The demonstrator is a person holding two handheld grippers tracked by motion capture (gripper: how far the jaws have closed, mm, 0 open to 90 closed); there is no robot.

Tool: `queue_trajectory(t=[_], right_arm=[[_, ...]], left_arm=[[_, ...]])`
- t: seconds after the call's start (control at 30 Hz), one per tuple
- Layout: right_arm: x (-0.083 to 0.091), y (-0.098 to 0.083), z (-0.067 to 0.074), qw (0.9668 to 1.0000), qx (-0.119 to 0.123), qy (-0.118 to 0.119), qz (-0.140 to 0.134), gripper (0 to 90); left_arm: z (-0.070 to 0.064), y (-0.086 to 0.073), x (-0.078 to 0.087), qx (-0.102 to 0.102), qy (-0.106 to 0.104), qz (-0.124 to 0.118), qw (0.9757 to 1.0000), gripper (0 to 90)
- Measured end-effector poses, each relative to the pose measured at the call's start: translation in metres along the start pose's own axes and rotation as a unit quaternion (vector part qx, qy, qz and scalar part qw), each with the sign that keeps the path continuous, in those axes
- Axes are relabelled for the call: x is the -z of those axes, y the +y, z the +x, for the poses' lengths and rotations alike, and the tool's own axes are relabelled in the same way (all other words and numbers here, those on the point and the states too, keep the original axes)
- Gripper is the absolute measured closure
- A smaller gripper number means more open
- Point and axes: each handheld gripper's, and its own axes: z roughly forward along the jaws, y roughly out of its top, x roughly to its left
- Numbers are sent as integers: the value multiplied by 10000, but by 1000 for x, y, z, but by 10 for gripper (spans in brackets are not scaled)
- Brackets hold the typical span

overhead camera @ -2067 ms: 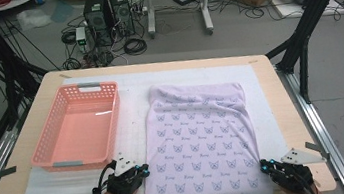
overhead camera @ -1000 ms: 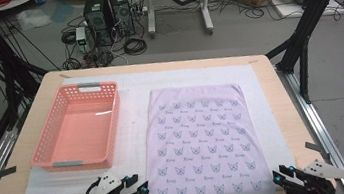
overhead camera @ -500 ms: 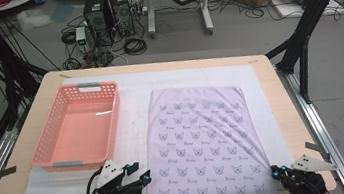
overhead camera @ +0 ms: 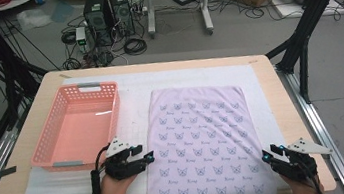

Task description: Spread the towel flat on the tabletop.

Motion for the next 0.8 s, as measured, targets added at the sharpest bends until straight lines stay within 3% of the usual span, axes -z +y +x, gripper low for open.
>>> queue_trajectory(t=[0.13, 0.33, 0.4, 0.47, 0.57, 0.63, 0.8], right_arm=[[-8, 6, -1, 10000, 58, 4, -4, 566], [-21, 15, -9, 10000, 35, -7, 15, 563], [-26, 18, -11, 10000, 31, -4, 26, 564], [-30, 22, -13, 10000, 42, -14, 17, 568], [-38, 27, -15, 10000, -11, -18, 15, 578], [-43, 30, -17, 10000, 0, -19, 44, 579], [-54, 36, -23, 9999, -67, -9, 96, 579]], left_arm=[[7, 7, -16, 95, 218, 244, 9994, 474], [2, 16, -32, -272, 541, 464, 9971, 573], [-2, 16, -33, -592, 846, 503, 9934, 702], [-1, 18, -32, -695, 816, 586, 9925, 868], [-2, 19, -30, -680, 957, 636, 9910, 878], [2, 17, -26, -570, 923, 593, 9923, 878], [5, 9, -14, -541, 822, 516, 9938, 878]])
